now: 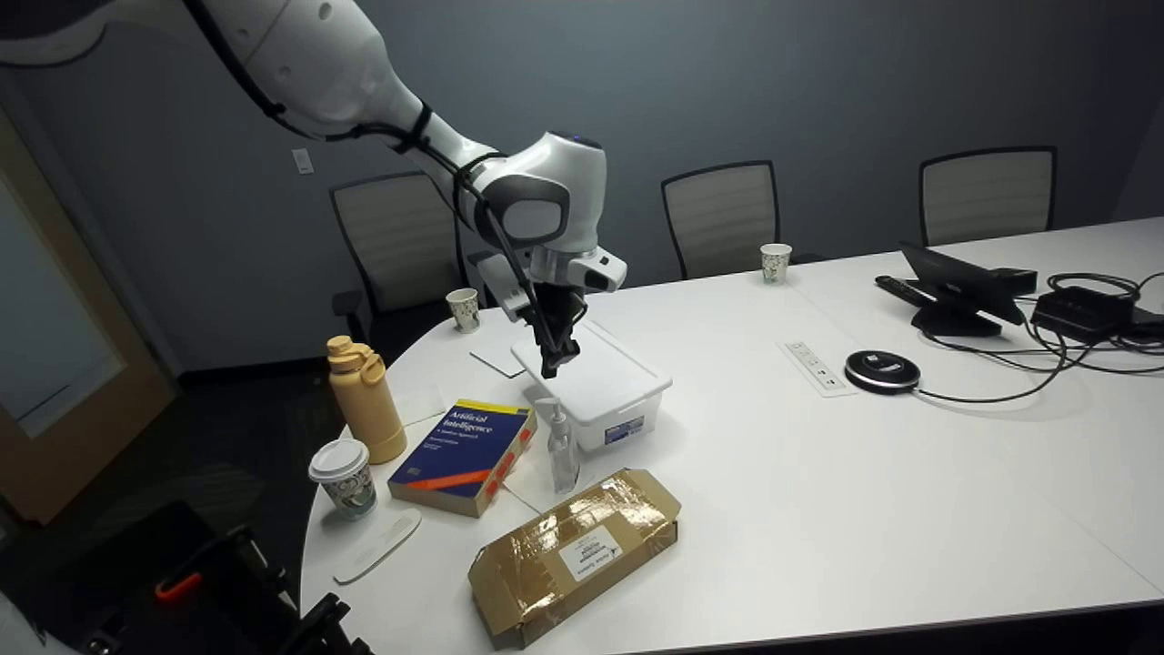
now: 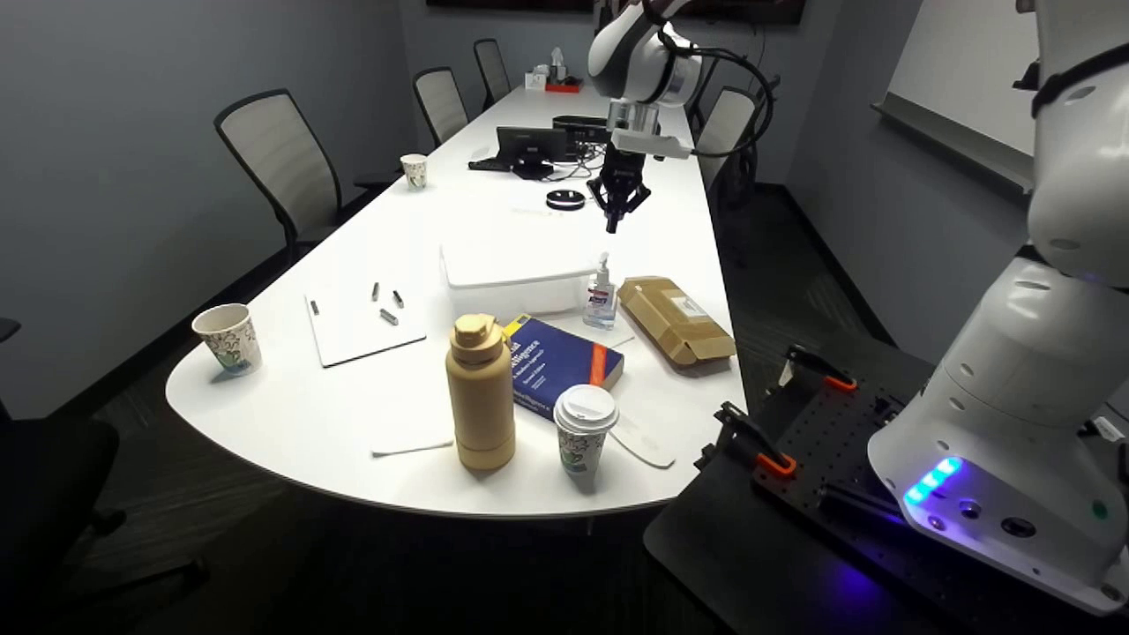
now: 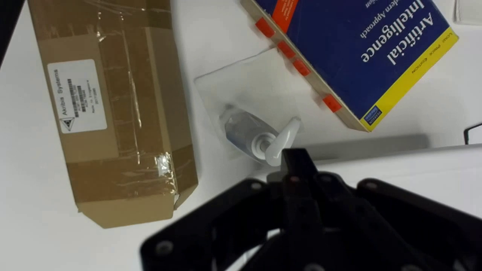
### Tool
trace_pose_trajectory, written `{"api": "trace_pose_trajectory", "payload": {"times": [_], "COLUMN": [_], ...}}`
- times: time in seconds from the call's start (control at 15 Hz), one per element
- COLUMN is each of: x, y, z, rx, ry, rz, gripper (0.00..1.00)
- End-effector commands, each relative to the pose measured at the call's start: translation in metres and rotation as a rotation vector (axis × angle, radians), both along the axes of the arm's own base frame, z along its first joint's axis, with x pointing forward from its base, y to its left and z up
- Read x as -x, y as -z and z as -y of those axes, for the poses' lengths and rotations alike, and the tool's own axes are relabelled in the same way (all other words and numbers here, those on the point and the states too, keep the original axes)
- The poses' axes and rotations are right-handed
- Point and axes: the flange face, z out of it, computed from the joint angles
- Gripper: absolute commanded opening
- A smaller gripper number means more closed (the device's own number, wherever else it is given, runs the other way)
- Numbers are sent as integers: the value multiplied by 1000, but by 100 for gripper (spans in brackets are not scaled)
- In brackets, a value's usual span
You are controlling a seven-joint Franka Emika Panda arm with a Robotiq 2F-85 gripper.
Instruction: Press the spray bottle, wipe it with the tissue then move it to the right
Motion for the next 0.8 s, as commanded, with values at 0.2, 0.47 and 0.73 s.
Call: {"api": "trace_pose_trajectory", "payload": {"times": [0.2, 0.47, 0.73], "x": [-2, -8, -14], "y": [30, 38, 37], "z": [-4, -9, -8], "rx": [-45, -42, -29], "ry": [-7, -19, -20], "rz": [-8, -6, 4], "gripper": [0, 0, 0]}}
